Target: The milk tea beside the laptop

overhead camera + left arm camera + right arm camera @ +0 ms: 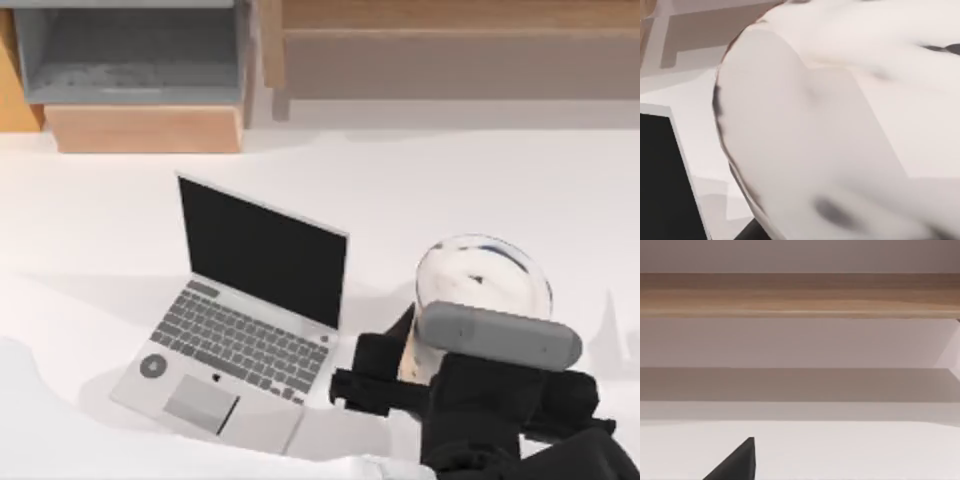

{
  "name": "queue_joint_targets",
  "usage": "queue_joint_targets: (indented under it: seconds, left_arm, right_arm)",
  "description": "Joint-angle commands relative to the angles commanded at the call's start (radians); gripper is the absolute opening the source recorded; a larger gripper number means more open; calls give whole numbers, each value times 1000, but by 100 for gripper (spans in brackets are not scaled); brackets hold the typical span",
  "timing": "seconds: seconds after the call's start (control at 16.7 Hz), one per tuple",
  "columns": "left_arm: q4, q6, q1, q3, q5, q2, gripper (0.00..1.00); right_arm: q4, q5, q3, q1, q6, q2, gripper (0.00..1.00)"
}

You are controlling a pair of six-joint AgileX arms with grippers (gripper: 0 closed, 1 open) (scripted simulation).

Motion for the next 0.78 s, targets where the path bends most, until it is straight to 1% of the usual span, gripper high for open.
queue_joint_targets:
  seconds: [0.24, 0.78]
  left_arm:
    - [44, -12, 12, 1, -9, 25, 0]
    - [201, -79, 117, -15, -44, 171, 0]
  right_arm:
    - [0, 0, 0, 0, 0, 0, 100]
    - [0, 0, 0, 0, 0, 0, 100]
